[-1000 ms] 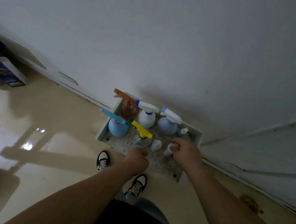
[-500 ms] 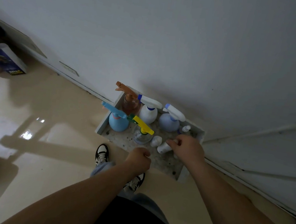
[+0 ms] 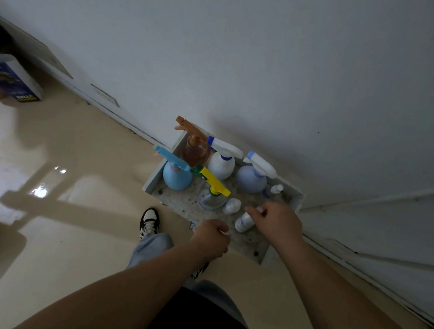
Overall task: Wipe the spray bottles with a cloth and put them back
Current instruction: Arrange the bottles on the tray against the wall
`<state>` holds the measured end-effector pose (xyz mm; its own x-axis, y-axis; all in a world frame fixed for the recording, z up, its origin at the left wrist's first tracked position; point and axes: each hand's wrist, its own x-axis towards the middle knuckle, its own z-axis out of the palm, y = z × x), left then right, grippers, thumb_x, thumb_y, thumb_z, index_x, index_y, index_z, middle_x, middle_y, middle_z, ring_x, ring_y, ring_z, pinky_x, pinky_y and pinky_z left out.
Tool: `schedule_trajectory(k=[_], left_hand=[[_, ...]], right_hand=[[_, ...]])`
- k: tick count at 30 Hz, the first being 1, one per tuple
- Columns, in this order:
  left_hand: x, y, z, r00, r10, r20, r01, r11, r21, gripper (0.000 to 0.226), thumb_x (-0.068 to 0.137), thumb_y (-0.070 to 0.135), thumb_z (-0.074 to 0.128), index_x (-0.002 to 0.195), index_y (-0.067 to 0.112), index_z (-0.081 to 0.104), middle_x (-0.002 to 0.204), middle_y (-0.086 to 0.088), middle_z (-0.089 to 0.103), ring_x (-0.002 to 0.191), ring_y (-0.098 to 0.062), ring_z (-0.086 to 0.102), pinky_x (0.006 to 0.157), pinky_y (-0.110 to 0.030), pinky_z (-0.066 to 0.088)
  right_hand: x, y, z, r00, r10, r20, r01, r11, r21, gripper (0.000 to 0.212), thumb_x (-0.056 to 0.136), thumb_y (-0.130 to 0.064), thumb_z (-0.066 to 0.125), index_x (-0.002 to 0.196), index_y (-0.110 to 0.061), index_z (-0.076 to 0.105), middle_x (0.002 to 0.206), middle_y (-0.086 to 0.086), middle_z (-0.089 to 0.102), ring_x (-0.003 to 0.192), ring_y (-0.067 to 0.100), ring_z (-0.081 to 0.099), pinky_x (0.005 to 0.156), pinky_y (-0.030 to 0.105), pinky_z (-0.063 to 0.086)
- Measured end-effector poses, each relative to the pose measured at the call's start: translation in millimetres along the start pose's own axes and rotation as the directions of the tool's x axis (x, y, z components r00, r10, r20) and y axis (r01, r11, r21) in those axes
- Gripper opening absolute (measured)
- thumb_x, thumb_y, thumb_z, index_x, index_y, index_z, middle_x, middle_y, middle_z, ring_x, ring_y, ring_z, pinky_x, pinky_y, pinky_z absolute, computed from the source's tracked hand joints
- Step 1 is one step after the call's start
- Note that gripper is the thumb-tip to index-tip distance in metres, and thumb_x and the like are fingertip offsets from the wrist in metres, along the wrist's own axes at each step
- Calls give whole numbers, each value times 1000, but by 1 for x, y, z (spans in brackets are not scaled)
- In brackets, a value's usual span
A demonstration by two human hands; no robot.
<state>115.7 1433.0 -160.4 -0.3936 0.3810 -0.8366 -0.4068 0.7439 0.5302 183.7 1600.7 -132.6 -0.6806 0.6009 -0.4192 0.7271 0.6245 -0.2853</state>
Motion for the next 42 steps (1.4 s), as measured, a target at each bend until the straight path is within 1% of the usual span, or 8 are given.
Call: schedule_trajectory(k=[4,9,15,22,31,34,36,42], left_hand=[[2,-3,-3,1000,5,-13,-5,1000,-3,30,96,7,61,127,9,60,105,-23,72,79,-24,69,71,-33,58],[6,-2,0,1000,18,0,-18,999,-44,31,95,7,62,125,7,61,98,-20,73,83,-28,73,80,-40,62],[9,0,-2,999,21,-34,-23,996,-80,38,87,15,62,126,15,61,93,-13,75,86,-29,76,81,-43,65],[16,-1,-6,997,12,-76,-22,991,-134,42,84,17,62,125,19,61,94,-13,75,87,-30,76,83,-47,64],[11,9,-3,999,29,-33,-37,954,-298,42,96,0,55,133,18,54,87,-11,66,72,-22,65,69,-32,55],[10,4,-4,998,40,-49,-52,963,-266,33,94,2,56,123,17,56,90,-14,68,77,-25,67,72,-36,57],[10,1,-5,998,34,-61,-49,964,-262,32,91,5,58,122,14,59,92,-14,69,77,-26,68,73,-38,59],[6,-3,-12,998,15,-63,-30,969,-243,23,92,7,57,110,22,59,101,-17,72,86,-29,72,82,-44,62]], right_hand=[[-1,-3,3,1000,-22,1,22,1000,23,49,91,-55,62,68,-13,58,65,4,57,63,19,55,54,31,38],[-5,6,5,999,-44,15,44,999,11,40,93,-52,62,70,-19,59,67,-1,57,67,20,56,51,28,30],[-8,4,8,994,-111,-15,111,993,43,35,93,-55,62,101,-23,75,93,0,75,89,22,67,70,33,52],[-1,-1,10,988,-148,-44,143,983,-111,42,92,-60,59,83,-20,70,82,4,71,82,25,65,59,31,31],[-5,-11,9,992,-126,10,126,982,-139,46,87,-68,60,75,-23,57,77,-1,65,79,21,63,57,31,37],[-3,-14,6,991,-135,7,135,990,38,45,81,-66,69,112,-32,69,106,-5,71,100,19,65,73,31,50],[0,-19,4,985,-172,19,167,974,155,54,85,-55,72,135,-37,63,129,-7,69,119,17,63,90,31,51],[13,-32,4,985,-167,38,157,970,183,19,98,-38,62,109,-28,73,96,2,75,91,22,68,72,29,46]])
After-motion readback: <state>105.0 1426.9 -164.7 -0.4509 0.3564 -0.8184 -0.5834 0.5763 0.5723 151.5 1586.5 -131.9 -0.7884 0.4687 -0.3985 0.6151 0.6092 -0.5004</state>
